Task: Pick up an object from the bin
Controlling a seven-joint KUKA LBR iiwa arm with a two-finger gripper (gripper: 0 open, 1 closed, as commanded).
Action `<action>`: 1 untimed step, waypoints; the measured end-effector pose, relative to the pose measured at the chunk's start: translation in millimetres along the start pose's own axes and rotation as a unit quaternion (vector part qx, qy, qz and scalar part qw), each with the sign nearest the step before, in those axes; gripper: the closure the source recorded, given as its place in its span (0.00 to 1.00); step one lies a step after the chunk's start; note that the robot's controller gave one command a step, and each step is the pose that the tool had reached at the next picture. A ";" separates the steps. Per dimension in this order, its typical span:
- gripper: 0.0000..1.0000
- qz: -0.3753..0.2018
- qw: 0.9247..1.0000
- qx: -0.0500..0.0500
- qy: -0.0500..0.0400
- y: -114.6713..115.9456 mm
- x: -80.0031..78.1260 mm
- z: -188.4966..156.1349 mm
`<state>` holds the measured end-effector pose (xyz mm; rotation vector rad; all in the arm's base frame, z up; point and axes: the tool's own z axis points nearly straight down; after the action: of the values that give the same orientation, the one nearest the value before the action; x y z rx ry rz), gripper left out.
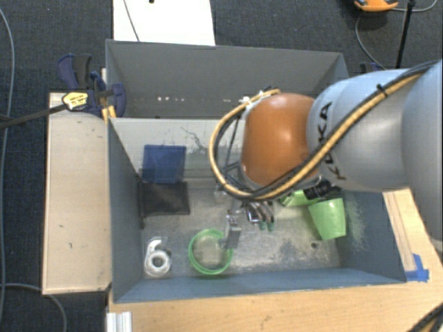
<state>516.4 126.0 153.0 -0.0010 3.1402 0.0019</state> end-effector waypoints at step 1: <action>0.00 -0.026 1.000 0.000 -0.003 3.4 3.1 35.3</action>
Offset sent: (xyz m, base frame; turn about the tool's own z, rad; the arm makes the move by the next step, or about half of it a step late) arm -0.0026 -0.0033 -0.0830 -0.1988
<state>513.3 129.4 117.7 -0.0820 3.1336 0.0032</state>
